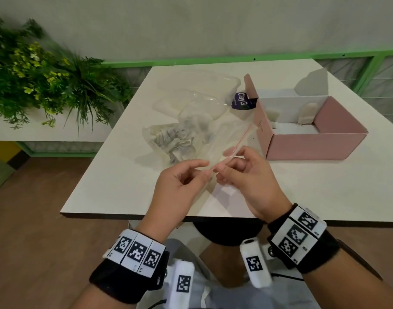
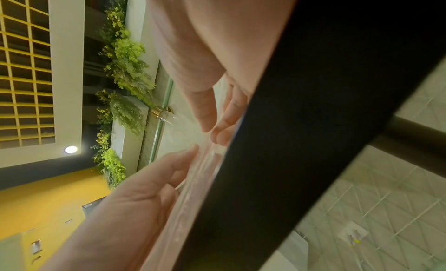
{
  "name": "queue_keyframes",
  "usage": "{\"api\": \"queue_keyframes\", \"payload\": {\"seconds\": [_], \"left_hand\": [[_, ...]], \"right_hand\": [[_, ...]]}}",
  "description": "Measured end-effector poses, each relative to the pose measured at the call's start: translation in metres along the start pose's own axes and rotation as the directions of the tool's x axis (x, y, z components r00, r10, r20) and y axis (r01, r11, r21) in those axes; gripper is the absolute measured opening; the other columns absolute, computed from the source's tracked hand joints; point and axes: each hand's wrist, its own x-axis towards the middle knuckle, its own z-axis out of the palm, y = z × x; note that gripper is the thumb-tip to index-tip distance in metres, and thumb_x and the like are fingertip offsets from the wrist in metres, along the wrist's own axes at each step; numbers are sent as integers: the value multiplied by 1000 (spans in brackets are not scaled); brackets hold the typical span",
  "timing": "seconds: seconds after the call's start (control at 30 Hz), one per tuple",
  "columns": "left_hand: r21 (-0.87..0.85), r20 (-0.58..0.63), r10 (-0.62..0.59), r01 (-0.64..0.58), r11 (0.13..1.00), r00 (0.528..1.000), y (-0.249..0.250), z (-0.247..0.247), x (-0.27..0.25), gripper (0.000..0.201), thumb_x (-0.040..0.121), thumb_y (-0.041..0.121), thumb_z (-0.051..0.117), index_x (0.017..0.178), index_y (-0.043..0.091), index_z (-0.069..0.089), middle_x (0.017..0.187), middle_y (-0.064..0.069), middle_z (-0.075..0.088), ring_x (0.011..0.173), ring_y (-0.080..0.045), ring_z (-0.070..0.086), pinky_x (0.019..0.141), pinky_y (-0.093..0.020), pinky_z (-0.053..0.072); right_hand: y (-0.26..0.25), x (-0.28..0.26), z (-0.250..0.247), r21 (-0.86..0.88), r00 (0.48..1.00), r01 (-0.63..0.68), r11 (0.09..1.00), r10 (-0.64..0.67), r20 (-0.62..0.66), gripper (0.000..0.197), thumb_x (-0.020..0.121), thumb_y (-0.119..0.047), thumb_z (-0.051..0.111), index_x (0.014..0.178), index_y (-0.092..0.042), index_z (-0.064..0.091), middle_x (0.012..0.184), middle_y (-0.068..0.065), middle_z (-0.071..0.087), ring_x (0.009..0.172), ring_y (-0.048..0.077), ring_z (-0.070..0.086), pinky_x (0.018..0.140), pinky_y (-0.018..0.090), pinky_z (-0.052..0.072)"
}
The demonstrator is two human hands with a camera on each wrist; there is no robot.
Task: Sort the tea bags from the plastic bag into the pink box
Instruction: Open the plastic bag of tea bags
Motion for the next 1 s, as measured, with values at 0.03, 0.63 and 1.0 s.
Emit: {"api": "queue_keyframes", "payload": {"seconds": [0.03, 0.63, 1.0], "left_hand": [[-13, -6, 14, -15, 1000, 1000, -1, 0, -1, 13, 89, 14, 78, 100, 19, 80, 85, -5, 78, 79, -10, 69, 75, -20, 53], [54, 26, -11, 10, 998, 1000, -5, 3, -1, 11, 93, 15, 73, 84, 16, 81, 81, -5, 77, 76, -23, 68, 73, -36, 54], [45, 68, 32, -35, 998, 997, -7, 2, -6, 7, 86, 14, 81, 82, 15, 75, 76, -1, 72, 70, -12, 62, 69, -24, 51]], "right_hand": [[0, -1, 0, 15, 1000, 10, 1000, -10, 11, 28, 85, 4, 71, 107, -7, 58, 81, 19, 72, 74, 25, 68, 74, 36, 56], [5, -5, -4, 19, 983, 100, 995, -102, 153, 42, 82, 24, 61, 109, -9, 55, 67, 7, 60, 59, 10, 57, 58, 19, 47], [5, -7, -1, -73, 989, 121, 990, -114, 92, 19, 82, 3, 66, 97, -8, 63, 69, 15, 44, 56, 17, 42, 55, 27, 38]]}}
